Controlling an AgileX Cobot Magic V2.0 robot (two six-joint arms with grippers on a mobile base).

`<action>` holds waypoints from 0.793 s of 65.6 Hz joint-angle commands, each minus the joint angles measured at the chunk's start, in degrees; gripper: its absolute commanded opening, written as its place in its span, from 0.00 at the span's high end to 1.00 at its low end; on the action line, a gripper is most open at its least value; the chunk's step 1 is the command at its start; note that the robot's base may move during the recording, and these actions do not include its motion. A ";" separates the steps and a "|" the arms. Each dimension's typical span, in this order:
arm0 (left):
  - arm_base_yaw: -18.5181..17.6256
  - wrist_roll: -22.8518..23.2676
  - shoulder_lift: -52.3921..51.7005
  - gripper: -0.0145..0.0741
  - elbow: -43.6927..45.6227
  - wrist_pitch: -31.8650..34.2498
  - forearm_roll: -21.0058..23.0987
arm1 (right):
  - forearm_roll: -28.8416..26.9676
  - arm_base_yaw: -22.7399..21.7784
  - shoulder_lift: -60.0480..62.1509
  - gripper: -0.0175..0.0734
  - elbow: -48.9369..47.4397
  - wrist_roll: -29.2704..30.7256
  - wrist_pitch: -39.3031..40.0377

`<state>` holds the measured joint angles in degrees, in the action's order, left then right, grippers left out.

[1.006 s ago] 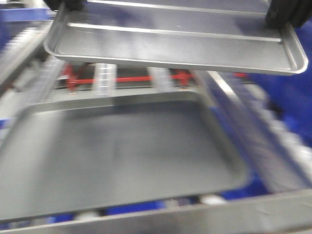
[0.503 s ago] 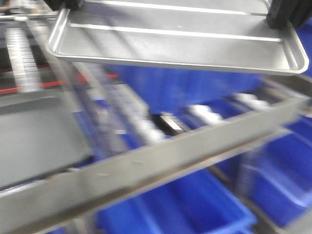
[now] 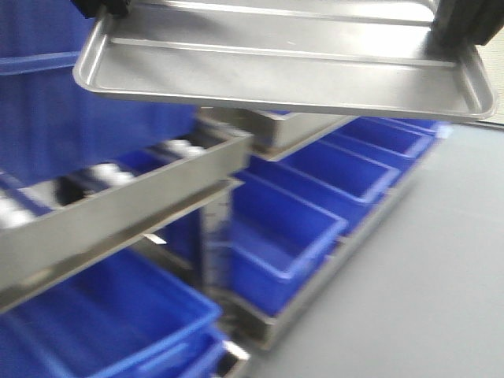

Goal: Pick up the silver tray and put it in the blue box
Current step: 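Carry the silver tray with both grippers while driving to the blue bin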

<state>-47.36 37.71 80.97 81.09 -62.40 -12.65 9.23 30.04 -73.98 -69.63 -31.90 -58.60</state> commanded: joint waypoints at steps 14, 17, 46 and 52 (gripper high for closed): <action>-0.45 -0.91 -1.75 0.95 1.98 1.36 -1.44 | 2.11 0.03 1.97 0.75 -2.23 0.57 2.26; -0.45 -0.91 -1.75 0.95 1.98 1.36 -1.44 | 2.11 0.03 1.97 0.75 -2.23 0.57 2.26; -0.45 -0.91 -1.75 0.95 1.98 1.36 -1.44 | 2.11 0.03 1.97 0.75 -2.23 0.57 2.26; -0.45 -0.91 -1.75 0.95 1.98 1.36 -1.44 | 2.11 0.03 1.97 0.75 -2.23 0.57 2.26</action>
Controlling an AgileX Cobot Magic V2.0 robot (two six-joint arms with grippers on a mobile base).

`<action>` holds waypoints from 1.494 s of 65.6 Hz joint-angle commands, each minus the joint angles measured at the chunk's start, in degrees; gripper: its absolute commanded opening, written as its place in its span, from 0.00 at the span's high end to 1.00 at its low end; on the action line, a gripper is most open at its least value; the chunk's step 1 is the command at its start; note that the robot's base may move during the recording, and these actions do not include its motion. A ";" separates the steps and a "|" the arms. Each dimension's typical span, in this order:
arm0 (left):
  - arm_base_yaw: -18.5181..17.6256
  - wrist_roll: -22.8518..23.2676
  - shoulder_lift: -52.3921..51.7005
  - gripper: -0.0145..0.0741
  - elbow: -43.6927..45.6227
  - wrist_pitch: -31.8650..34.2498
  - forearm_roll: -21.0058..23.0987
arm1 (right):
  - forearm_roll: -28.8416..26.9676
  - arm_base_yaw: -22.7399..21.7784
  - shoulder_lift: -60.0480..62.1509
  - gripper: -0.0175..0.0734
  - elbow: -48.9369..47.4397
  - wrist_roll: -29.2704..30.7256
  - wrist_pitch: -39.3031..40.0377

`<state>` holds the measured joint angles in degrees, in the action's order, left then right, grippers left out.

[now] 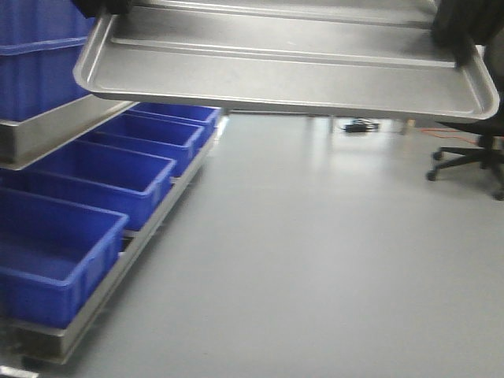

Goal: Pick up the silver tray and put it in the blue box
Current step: 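Carry the silver tray with both grippers while driving to the blue bin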

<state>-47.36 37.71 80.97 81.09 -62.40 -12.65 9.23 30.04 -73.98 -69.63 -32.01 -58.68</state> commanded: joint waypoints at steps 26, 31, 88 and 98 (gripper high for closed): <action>-0.45 -0.91 -1.75 0.95 1.98 1.36 -1.44 | 2.11 0.03 1.97 0.75 -2.23 0.68 2.35; -0.45 -0.91 -1.75 0.95 1.98 1.36 -1.44 | 2.11 0.03 1.97 0.75 -2.23 0.68 2.35; -0.45 -0.91 -1.75 0.95 1.98 1.36 -1.44 | 2.11 0.03 1.97 0.75 -2.23 0.68 2.35; -0.45 -0.91 -1.75 0.95 1.98 1.36 -1.44 | 2.11 0.03 1.97 0.75 -2.23 0.68 2.35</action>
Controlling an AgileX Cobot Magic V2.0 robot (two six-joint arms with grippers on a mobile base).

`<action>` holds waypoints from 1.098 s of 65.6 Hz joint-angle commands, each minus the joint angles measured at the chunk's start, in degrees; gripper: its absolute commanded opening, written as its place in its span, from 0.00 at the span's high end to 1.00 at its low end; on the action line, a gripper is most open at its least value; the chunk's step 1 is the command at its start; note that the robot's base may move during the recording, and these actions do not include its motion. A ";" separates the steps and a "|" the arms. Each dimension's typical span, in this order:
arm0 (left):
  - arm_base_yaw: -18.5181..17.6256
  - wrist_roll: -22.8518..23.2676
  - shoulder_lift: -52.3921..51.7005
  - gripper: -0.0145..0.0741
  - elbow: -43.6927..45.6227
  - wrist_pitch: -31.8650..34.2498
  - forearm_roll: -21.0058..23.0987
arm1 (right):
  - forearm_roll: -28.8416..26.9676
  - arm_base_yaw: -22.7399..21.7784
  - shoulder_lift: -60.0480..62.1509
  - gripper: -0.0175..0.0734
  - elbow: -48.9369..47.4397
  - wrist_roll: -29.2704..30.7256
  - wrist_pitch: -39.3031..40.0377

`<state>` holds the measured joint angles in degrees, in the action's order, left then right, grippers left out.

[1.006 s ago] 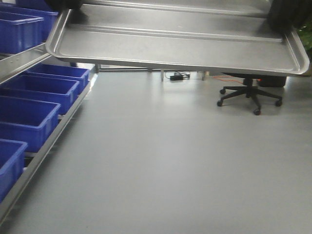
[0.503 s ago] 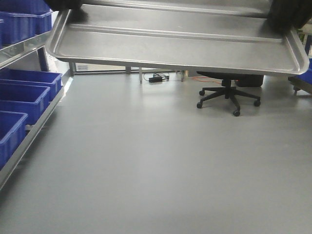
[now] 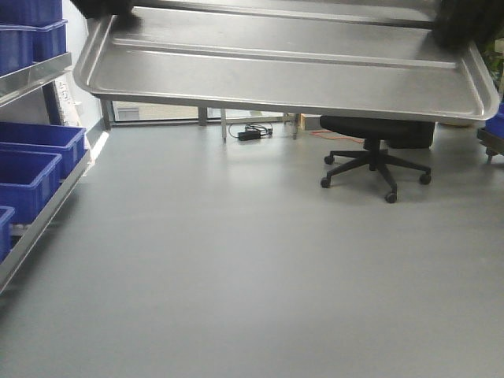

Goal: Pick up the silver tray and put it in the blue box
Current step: 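Carry the silver tray with both grippers while driving to the blue bin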

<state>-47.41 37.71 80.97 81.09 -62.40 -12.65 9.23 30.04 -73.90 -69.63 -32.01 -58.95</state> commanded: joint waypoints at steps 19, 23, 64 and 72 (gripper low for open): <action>-0.40 -0.91 -1.75 0.95 1.98 1.36 -1.44 | 2.11 0.03 1.88 0.75 -2.23 0.68 2.62; -0.40 -0.91 -1.75 0.95 1.98 1.36 -1.44 | 2.11 0.03 1.88 0.75 -2.23 0.68 2.62; -0.40 -0.91 -1.75 0.95 1.98 1.36 -1.44 | 2.11 0.03 1.88 0.75 -2.23 0.68 2.64; -0.40 -0.91 -1.75 0.95 1.98 1.36 -1.44 | 2.11 0.03 1.88 0.75 -2.23 0.68 2.64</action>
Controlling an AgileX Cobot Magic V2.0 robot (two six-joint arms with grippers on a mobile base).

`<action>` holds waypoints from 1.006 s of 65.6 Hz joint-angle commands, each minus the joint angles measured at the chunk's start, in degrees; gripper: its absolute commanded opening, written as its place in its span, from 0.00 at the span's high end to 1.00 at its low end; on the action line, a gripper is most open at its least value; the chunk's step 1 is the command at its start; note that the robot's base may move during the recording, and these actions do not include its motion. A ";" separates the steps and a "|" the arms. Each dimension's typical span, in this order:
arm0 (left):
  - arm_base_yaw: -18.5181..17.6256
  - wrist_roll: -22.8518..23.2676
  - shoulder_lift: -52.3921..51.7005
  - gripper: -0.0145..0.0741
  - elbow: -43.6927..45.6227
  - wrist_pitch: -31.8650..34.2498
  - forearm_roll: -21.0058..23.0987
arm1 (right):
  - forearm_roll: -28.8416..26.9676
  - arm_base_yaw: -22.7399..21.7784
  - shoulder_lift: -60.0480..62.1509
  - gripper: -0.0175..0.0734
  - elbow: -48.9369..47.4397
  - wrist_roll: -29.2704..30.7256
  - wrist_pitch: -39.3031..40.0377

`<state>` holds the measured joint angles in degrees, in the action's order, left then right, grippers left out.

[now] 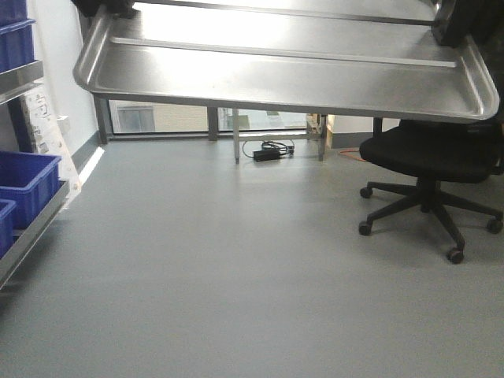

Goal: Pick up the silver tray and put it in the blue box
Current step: 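Carry the silver tray with both grippers while driving to the blue bin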

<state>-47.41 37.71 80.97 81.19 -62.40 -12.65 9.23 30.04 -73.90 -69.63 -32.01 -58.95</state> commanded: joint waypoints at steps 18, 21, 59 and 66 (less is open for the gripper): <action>-0.40 -0.91 -1.75 0.95 1.89 1.36 -0.92 | 2.11 0.03 1.88 0.75 -2.23 0.68 2.67; -0.40 -0.91 -1.75 0.95 1.89 1.36 -0.92 | 2.11 0.03 1.88 0.75 -2.23 0.68 2.67; -0.40 -0.91 -1.75 0.95 1.89 1.36 -0.10 | 2.11 0.03 1.88 0.75 -2.23 0.68 2.65; -0.40 -0.91 -1.75 0.95 1.89 1.36 0.52 | 2.11 0.03 1.88 0.75 -2.23 0.68 2.70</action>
<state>-47.41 37.71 81.07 81.19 -62.54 -11.82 9.36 30.04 -73.77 -69.63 -32.01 -59.09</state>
